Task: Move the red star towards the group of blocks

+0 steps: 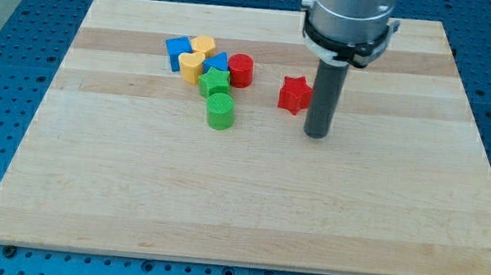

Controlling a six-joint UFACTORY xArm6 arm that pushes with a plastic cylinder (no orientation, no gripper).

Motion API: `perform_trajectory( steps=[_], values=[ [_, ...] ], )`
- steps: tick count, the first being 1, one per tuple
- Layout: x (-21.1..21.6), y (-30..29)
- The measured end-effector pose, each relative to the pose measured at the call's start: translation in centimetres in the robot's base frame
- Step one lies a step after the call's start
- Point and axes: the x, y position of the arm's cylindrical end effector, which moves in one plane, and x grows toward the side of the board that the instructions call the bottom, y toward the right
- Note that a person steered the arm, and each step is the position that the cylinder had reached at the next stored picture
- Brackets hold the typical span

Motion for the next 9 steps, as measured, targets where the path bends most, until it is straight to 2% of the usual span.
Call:
perform_trajectory(
  steps=[1, 3, 4, 5, 6, 7, 8, 9],
  values=[
    [-0.3, -1.8],
    [-6.4, -4.0],
    [-7.0, -4.0],
    [-5.0, -3.8],
    [0.7, -3.0],
    [-1.1, 0.4],
    [-2.3, 0.7],
    [-3.0, -1.6]
  ],
)
